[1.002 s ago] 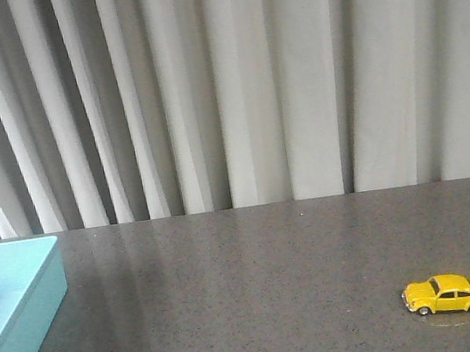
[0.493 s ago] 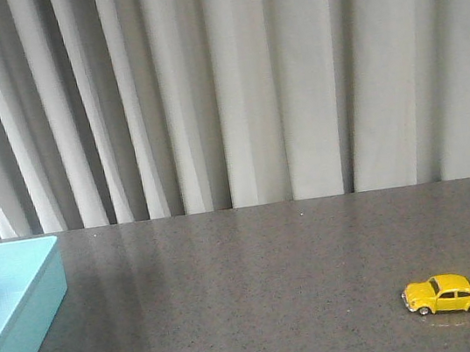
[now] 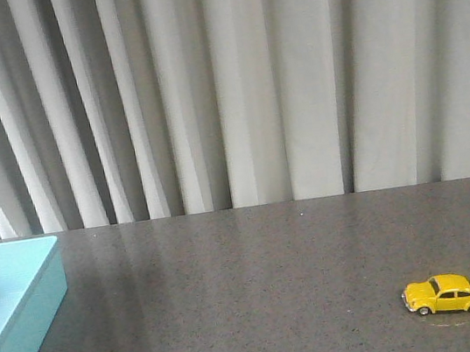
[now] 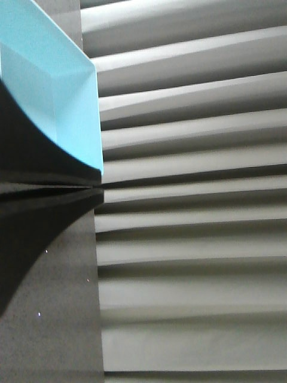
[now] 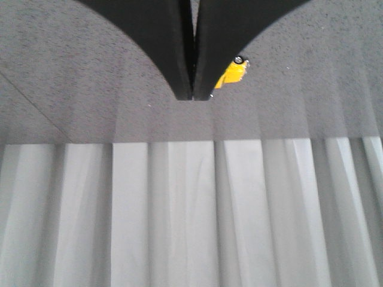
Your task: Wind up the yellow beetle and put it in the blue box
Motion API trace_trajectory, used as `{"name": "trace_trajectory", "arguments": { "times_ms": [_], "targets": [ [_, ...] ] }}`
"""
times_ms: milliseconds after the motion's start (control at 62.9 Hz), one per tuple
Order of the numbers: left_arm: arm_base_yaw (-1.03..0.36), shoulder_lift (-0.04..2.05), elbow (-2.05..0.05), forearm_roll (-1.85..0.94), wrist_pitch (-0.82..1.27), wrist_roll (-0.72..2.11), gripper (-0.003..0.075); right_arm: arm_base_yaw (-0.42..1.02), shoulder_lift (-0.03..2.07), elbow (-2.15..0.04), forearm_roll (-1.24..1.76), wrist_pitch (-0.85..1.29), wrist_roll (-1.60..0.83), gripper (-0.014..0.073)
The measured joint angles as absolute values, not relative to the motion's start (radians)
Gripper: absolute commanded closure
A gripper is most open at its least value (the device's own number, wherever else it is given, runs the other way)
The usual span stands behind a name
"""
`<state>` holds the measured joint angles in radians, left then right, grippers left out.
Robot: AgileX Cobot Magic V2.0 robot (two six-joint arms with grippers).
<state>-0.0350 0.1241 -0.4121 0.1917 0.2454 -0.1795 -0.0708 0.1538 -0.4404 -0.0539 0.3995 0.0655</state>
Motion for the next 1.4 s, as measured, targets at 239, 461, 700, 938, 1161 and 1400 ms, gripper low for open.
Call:
{"name": "trace_trajectory", "arguments": {
  "times_ms": [239, 461, 700, 938, 1161, 1400],
  "targets": [
    [-0.035, 0.416, -0.669, 0.233, 0.427, -0.178, 0.0726, -0.071, 0.432, -0.652, -0.089, 0.564, 0.064, 0.0598],
    [-0.035, 0.571, -0.684, 0.233, 0.502, -0.177, 0.0726, -0.071, 0.616, -0.667, -0.090, 0.665, 0.063, 0.0598],
    [-0.035, 0.629, -0.684, 0.232, 0.529, -0.177, 0.0708, -0.071, 0.670, -0.667, -0.094, 0.691, 0.063, 0.0575],
    [-0.035, 0.640, -0.684, 0.232, 0.529, -0.177, 0.0412, -0.071, 0.670, -0.667, -0.125, 0.689, 0.040, 0.0266],
    [-0.035, 0.641, -0.684, 0.231, 0.520, -0.177, 0.0197, -0.071, 0.670, -0.667, -0.124, 0.689, 0.021, 0.0043],
    [-0.035, 0.645, -0.684, 0.216, 0.519, -0.177, 0.0196, -0.071, 0.677, -0.674, -0.042, 0.689, 0.017, 0.0043]
  ]
}}
